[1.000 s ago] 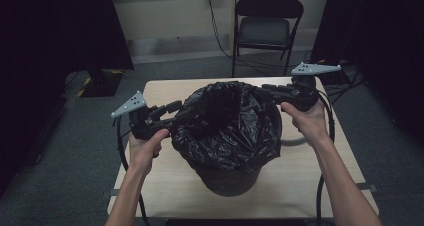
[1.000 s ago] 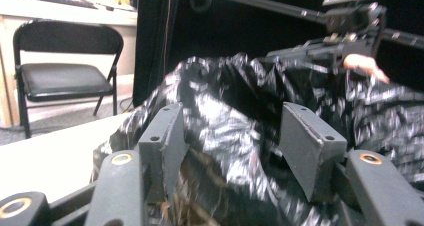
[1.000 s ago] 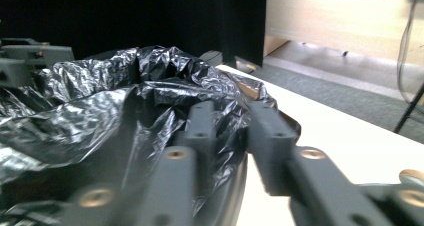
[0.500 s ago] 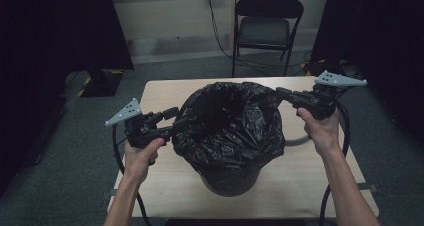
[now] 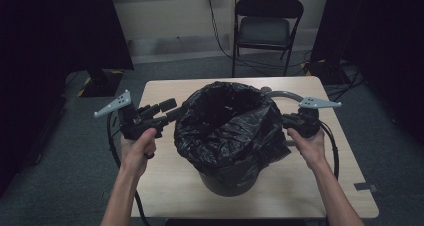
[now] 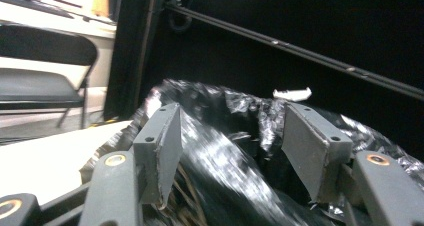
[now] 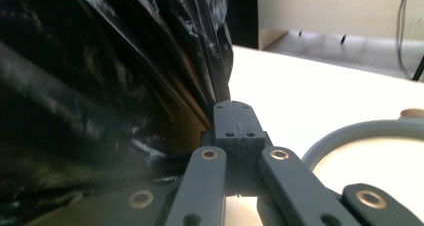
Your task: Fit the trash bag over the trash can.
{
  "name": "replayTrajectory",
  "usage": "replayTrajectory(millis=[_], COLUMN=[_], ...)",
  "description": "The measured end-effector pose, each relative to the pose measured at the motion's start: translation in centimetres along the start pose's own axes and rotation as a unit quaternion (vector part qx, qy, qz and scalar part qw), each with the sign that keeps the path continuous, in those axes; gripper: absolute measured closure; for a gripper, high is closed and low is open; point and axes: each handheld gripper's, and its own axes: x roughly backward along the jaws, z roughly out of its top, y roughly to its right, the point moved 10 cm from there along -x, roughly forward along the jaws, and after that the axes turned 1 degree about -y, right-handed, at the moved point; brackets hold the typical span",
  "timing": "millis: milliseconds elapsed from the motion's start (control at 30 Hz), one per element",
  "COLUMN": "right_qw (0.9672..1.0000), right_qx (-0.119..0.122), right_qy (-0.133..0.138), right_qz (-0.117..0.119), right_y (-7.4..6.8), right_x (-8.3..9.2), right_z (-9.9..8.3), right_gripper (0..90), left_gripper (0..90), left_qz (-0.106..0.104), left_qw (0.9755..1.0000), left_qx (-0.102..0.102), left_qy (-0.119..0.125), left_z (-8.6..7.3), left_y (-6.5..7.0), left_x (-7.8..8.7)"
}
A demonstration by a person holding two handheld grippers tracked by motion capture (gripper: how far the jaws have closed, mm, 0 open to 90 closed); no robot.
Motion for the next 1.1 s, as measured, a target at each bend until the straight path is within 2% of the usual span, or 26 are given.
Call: replayTrajectory(millis=[100, 167, 300, 400, 467, 533, 567, 600, 667, 733, 900, 1000, 1100], right_qw=[0.9998, 0.9997, 0.9992, 0.9988, 0.9992, 0.9993, 0.9994, 0.9995, 0.9998, 0.9995, 0.9981, 0.9974, 0.9981], right_qx=[0.01, 0.012, 0.025, 0.023, 0.014, 0.014, 0.013, 0.008, 0.005, 0.003, 0.003, 0.006, 0.012], right_qy=[-0.017, -0.019, -0.031, -0.04, -0.035, -0.03, -0.023, -0.018, 0.001, 0.011, 0.035, 0.042, 0.032], right_qz=[-0.003, 0.0, -0.012, -0.016, -0.015, -0.017, -0.021, -0.025, -0.021, -0.028, -0.05, -0.057, -0.051], right_y=[-0.1, -0.3, 0.3, 0.8, 1.0, 1.2, 1.3, 1.4, 1.3, 1.5, 1.7, 1.4, 0.9], right_x=[-0.9, -1.2, -1.6, -2.0, -2.2, -2.1, -1.9, -1.8, -1.2, -0.6, 0.8, 1.5, 1.5], right_z=[-0.9, -1.0, -1.8, -2.9, -3.2, -2.8, -2.2, -1.8, -0.3, 0.8, 3.6, 4.9, 4.8], right_gripper=[90.0, 90.0, 90.0, 90.0, 90.0, 90.0, 80.2, 74.2, 70.2, 62.1, 50.2, 49.5, 49.2], left_gripper=[40.9, 40.9, 40.8, 48.7, 55.1, 67.2, 72.2, 75.1, 82.9, 89.5, 90.0, 90.0, 90.0], left_qz=[0.018, 0.028, 0.034, 0.047, 0.055, 0.06, 0.055, 0.053, 0.051, 0.049, 0.047, 0.051, 0.057], left_qw=[0.9996, 0.9984, 0.9977, 0.9971, 0.9963, 0.9958, 0.9963, 0.9967, 0.9971, 0.9971, 0.9976, 0.998, 0.9975], left_qx=[-0.012, -0.025, -0.02, -0.022, -0.028, -0.029, -0.026, -0.025, -0.026, -0.029, -0.028, -0.019, -0.022], left_qy=[-0.02, -0.044, -0.055, -0.056, -0.061, -0.062, -0.061, -0.056, -0.051, -0.049, -0.041, -0.031, -0.033], left_z=[-0.1, -0.7, -1.3, -1.3, -1.3, -1.2, -1.2, -1.1, -0.8, -0.7, -1.0, -1.9, -3.4], left_y=[-0.7, -1.1, -1.6, -2.0, -2.3, -2.8, -2.9, -3.0, -3.1, -3.2, -3.4, -3.5, -3.3], left_x=[-1.2, -2.3, -3.1, -3.0, -2.8, -2.6, -2.5, -2.5, -2.2, -2.1, -1.5, -0.4, 0.3])
